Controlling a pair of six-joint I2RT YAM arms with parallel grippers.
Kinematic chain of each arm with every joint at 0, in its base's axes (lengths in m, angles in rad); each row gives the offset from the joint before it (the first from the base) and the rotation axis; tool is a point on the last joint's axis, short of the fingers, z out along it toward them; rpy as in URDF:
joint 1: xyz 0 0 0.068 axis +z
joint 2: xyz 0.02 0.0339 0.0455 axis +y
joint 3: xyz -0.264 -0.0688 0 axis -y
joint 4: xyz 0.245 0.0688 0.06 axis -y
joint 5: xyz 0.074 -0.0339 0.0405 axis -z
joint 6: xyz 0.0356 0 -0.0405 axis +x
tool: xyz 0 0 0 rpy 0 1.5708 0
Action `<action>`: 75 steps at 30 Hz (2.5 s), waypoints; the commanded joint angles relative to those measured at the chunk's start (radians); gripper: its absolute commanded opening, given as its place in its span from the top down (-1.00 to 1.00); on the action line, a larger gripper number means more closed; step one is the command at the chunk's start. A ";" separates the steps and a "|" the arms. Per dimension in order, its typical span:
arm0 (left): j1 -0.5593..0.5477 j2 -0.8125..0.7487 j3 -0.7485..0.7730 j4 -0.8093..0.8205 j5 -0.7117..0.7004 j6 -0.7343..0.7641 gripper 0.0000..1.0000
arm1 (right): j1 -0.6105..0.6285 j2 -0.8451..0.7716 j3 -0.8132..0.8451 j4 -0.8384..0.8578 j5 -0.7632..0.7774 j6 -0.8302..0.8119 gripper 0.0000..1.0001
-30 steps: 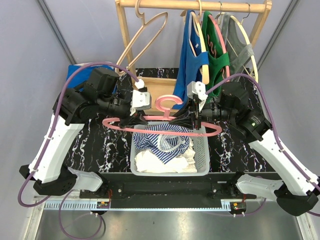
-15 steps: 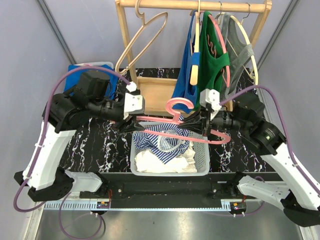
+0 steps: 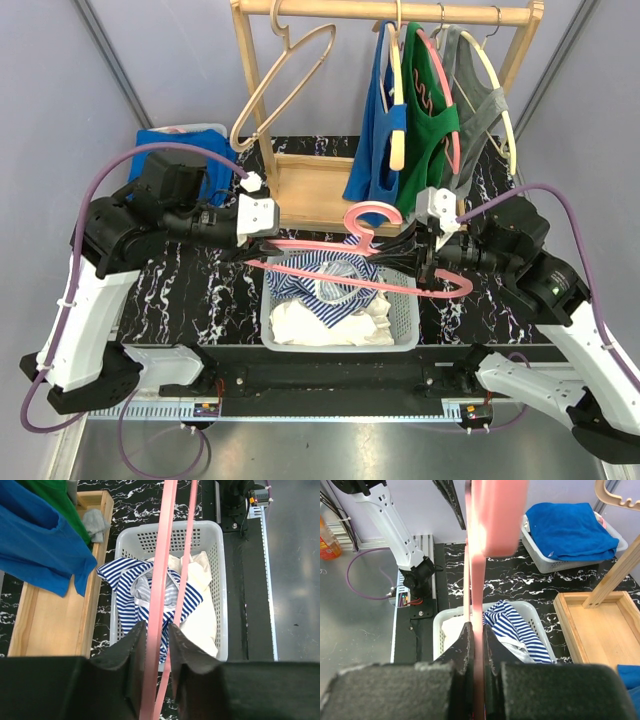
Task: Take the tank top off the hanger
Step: Place the hanger at the clothesline.
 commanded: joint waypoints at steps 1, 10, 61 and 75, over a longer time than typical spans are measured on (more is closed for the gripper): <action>0.002 -0.034 -0.007 -0.144 -0.026 0.016 0.63 | 0.000 -0.036 0.010 -0.011 0.056 -0.008 1.00; 0.002 -0.041 -0.037 -0.136 -0.043 0.019 0.59 | 0.000 -0.072 0.020 -0.033 0.096 -0.018 1.00; 0.053 -0.085 -0.182 0.270 -0.731 -0.370 1.00 | -0.002 -0.177 0.004 0.045 0.461 0.083 -0.58; 0.108 0.287 0.194 0.440 -0.841 -0.444 1.00 | 0.001 -0.173 -0.029 0.050 0.478 0.107 -0.55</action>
